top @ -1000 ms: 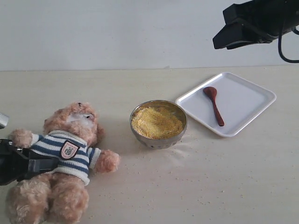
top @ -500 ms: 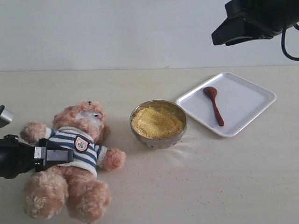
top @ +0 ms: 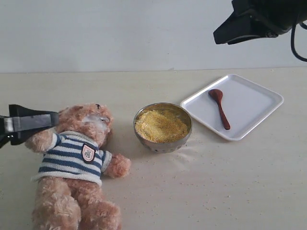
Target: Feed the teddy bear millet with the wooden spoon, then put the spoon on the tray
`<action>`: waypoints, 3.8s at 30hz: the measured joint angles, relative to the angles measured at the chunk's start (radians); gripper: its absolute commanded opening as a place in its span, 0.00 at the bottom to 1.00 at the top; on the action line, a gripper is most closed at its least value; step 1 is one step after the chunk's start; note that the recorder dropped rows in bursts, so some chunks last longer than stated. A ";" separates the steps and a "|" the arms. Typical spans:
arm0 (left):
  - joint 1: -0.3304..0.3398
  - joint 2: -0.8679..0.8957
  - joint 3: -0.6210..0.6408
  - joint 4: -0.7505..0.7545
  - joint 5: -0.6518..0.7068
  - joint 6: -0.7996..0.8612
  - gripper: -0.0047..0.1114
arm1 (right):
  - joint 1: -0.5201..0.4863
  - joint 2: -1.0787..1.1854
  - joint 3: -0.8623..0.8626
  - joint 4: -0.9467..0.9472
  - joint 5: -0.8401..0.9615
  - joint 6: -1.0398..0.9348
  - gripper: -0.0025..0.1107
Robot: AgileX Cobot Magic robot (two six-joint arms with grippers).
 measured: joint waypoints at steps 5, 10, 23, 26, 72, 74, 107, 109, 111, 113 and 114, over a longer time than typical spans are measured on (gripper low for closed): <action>0.000 -0.292 0.051 0.008 -0.046 -0.086 0.55 | 0.000 -0.106 0.000 0.018 -0.009 -0.018 0.06; 0.000 -0.563 0.120 0.008 -0.075 -0.162 0.27 | 0.000 -0.232 0.022 0.100 -0.007 -0.065 0.02; 0.000 -0.971 0.240 0.011 -0.104 -0.261 0.08 | 0.000 -0.803 0.547 0.182 -0.368 -0.189 0.02; 0.000 -0.991 0.257 0.017 -0.152 -0.273 0.08 | 0.000 -0.918 0.694 0.182 -0.462 -0.214 0.02; 0.000 -1.239 0.367 0.024 -0.244 -0.281 0.08 | 0.060 -1.457 1.246 0.193 -0.720 -0.101 0.02; 0.000 -1.239 0.367 0.024 -0.244 -0.281 0.08 | 0.060 -1.467 1.284 0.193 -0.720 -0.101 0.02; 0.000 -1.239 0.367 0.024 -0.244 -0.281 0.08 | 0.060 -1.500 1.319 -0.602 -0.762 0.606 0.02; 0.000 -1.239 0.367 0.024 -0.244 -0.281 0.08 | 0.060 -1.500 1.319 -0.644 -0.762 0.646 0.02; 0.000 -1.239 0.367 0.024 -0.244 -0.281 0.08 | 0.062 -1.500 1.319 -0.696 -0.762 0.692 0.02; 0.000 -1.239 0.367 0.024 -0.244 -0.281 0.08 | 0.069 -1.500 1.319 -0.748 -0.770 0.741 0.02; 0.000 -1.239 0.367 0.024 -0.244 -0.281 0.08 | 0.074 -1.500 1.319 -0.770 -0.774 0.759 0.02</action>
